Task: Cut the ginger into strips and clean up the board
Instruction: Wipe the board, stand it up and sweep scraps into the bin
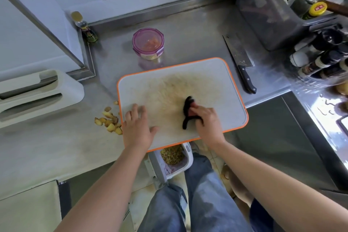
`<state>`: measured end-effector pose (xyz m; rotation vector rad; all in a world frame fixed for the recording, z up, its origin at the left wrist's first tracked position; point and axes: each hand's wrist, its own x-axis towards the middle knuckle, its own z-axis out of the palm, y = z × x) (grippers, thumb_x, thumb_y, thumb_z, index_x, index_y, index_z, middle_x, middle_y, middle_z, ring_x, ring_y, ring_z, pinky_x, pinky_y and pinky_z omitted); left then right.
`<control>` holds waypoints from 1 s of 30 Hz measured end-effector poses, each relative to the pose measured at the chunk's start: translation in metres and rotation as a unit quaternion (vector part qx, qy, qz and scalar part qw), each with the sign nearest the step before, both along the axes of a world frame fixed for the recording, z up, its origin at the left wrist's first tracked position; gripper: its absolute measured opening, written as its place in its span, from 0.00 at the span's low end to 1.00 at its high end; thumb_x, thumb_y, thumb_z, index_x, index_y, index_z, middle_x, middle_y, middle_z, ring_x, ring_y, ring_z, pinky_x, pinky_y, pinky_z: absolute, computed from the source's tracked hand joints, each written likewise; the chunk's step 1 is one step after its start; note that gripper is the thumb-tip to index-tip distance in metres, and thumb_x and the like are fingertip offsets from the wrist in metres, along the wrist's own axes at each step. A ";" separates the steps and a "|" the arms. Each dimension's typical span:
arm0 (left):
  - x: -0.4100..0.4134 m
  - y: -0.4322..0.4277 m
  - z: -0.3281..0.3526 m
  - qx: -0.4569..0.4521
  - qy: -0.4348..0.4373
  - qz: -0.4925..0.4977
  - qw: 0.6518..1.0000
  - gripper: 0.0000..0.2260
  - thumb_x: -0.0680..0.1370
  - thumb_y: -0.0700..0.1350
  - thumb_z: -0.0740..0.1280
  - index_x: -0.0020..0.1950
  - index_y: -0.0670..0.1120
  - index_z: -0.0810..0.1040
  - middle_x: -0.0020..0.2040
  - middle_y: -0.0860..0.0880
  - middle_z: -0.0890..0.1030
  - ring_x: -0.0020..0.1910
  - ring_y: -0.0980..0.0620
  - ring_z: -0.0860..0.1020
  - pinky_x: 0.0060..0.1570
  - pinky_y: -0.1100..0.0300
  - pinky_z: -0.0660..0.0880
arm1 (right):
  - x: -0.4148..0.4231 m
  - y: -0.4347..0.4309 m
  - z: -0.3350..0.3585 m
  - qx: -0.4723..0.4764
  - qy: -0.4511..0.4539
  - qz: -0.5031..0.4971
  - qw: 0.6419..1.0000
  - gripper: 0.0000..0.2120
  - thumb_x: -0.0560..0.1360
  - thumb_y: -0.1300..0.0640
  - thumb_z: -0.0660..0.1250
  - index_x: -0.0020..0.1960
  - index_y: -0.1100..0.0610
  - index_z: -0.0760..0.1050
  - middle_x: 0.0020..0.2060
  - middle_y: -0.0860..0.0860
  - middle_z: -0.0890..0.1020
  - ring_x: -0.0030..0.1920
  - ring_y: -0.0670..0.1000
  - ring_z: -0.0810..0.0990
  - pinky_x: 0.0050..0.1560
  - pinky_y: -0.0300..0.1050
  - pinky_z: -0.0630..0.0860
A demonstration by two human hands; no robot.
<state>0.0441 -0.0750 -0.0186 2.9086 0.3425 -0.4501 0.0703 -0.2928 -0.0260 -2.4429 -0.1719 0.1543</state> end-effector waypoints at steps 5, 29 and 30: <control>-0.002 -0.003 0.000 -0.018 -0.011 0.019 1.000 0.34 0.77 0.56 0.67 0.77 0.47 0.56 0.77 0.43 0.54 0.72 0.41 0.57 0.68 0.50 0.62 | 0.012 -0.022 0.009 0.036 -0.005 -0.024 0.999 0.26 0.64 0.70 0.56 0.59 0.61 0.80 0.59 0.57 0.80 0.58 0.59 0.75 0.60 0.38 0.65; -0.013 0.009 -0.002 -0.061 -0.040 -0.007 0.997 0.34 0.76 0.54 0.69 0.76 0.44 0.60 0.73 0.44 0.61 0.71 0.42 0.58 0.70 0.51 0.61 | 0.029 -0.019 -0.001 -0.070 -0.040 -0.110 0.991 0.16 0.74 0.67 0.57 0.60 0.62 0.71 0.59 0.60 0.71 0.56 0.62 0.70 0.55 0.53 0.69; -0.013 0.009 -0.002 -0.061 -0.041 -0.008 0.997 0.34 0.76 0.54 0.69 0.76 0.44 0.59 0.73 0.44 0.61 0.71 0.42 0.58 0.70 0.51 0.61 | 0.027 -0.016 -0.005 -0.100 -0.030 -0.097 0.990 0.14 0.78 0.59 0.59 0.62 0.62 0.71 0.61 0.58 0.70 0.59 0.61 0.68 0.58 0.54 0.67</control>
